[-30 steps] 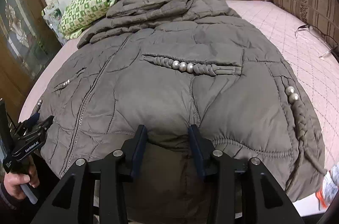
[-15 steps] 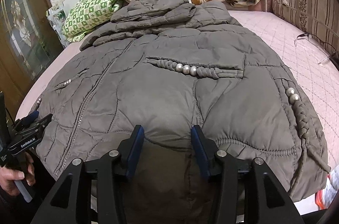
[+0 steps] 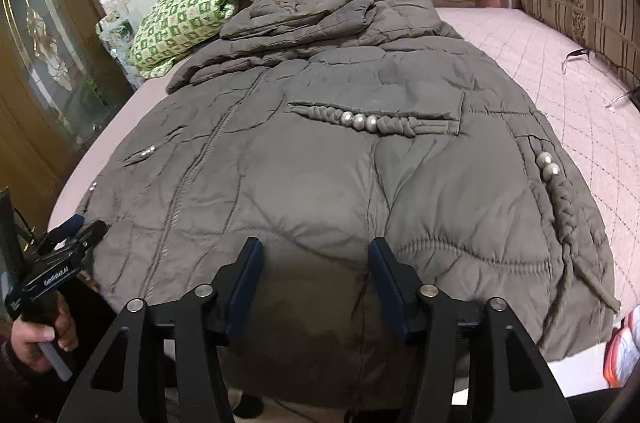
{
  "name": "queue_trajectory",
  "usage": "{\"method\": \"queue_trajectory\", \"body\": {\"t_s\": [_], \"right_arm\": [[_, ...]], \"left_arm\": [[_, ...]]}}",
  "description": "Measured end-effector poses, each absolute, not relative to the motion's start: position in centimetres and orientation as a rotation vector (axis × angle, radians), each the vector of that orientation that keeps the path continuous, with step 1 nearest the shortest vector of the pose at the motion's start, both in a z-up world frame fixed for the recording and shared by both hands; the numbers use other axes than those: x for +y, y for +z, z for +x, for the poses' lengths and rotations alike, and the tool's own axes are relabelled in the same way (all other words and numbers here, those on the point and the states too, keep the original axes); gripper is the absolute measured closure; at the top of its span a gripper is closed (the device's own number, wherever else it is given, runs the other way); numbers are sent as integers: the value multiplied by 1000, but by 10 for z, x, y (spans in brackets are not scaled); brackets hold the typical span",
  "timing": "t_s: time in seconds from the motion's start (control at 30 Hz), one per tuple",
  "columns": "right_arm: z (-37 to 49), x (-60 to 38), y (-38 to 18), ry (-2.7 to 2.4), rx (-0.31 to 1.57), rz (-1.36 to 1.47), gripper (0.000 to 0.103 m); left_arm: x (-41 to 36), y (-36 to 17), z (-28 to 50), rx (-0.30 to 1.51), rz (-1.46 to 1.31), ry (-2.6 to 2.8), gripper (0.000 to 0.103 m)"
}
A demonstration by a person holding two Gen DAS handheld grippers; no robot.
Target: Fold large clothes
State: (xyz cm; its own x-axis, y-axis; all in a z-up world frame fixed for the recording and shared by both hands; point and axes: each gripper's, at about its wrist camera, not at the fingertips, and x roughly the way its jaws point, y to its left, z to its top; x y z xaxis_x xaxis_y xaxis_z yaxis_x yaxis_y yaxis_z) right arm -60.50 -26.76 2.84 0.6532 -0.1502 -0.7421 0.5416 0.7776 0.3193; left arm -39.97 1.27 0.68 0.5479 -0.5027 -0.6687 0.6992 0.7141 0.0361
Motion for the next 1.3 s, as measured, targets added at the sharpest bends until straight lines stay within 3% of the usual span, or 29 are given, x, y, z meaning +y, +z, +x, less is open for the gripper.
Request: {"method": "queue_trajectory", "body": {"t_s": [0.23, 0.4, 0.57, 0.9, 1.13, 1.2, 1.3], "right_arm": [[-656, -288, 59, -451, 628, 639, 42], [-701, -334, 73, -623, 556, 699, 37], [-736, -379, 40, -638, 505, 1017, 37], [-729, -382, -4, -549, 562, 1255, 36], [-708, -336, -3, -503, 564, 1157, 35], [-704, -323, 0, -508, 557, 1109, 39], [-699, -311, -4, -506, 523, 1109, 56]], "left_arm": [[49, 31, -382, 677, 223, -684, 16], [81, 29, -340, 798, 75, -612, 16], [98, 5, -309, 970, -77, -603, 16], [87, -3, -315, 1004, -76, -659, 16], [72, -7, -339, 974, -36, -685, 16], [70, -8, -348, 969, -43, -696, 16], [65, -9, -360, 936, -28, -710, 20]]}}
